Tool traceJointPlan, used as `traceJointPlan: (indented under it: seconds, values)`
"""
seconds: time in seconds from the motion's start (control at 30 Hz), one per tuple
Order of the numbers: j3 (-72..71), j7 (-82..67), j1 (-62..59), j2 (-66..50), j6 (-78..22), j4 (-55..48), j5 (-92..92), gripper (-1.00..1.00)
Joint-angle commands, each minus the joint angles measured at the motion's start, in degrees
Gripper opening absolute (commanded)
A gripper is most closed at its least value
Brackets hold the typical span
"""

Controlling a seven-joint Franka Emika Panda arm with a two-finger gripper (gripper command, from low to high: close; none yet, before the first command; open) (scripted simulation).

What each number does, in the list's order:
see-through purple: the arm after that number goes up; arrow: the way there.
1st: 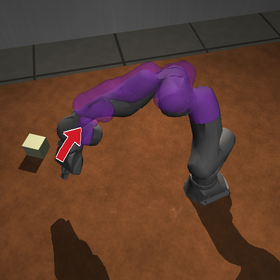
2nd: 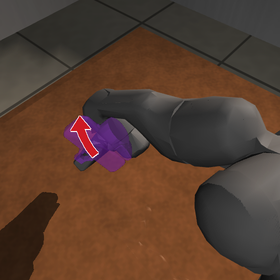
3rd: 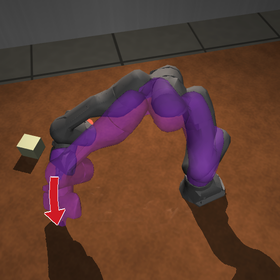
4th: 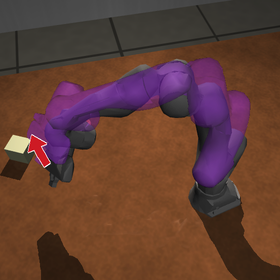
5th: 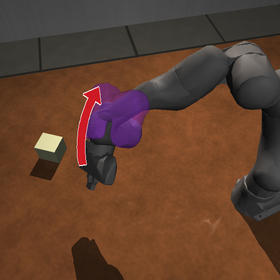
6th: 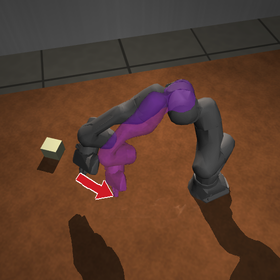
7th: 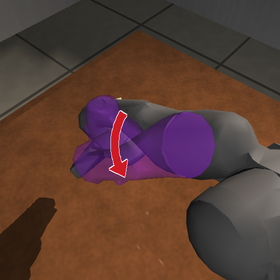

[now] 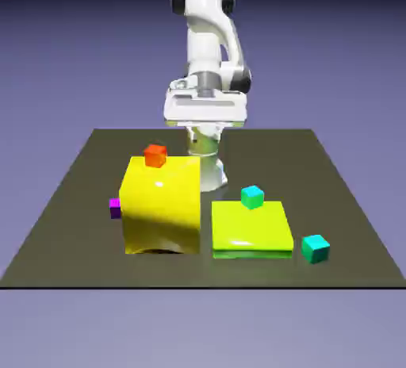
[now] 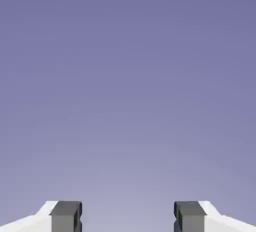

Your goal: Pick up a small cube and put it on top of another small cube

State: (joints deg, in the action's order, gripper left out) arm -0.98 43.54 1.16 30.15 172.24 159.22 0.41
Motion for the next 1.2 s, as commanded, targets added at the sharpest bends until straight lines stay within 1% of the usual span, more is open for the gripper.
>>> traceJointPlan:
  seconds: [0.0, 0.9, 0.97, 1.1, 1.13, 1.17]
  values:
    - [-0.8, 0.9, 0.4, -2.1, -1.5, -1.5, 0.3, 0.00]
    - [-22.8, 25.1, 11.0, -58.1, -41.0, -41.3, 9.5, 0.00]
    - [-23.1, 25.4, 11.1, -58.8, -41.5, -41.8, 9.6, 0.00]
    - [-20.0, 27.4, 13.5, -66.1, -33.6, -41.0, 13.0, 0.00]
    - [-20.0, 27.4, 13.5, -66.1, -33.6, -41.0, 13.0, -1.00]
    - [-20.0, 27.4, 13.5, -66.1, -33.6, -41.0, 13.0, -1.00]
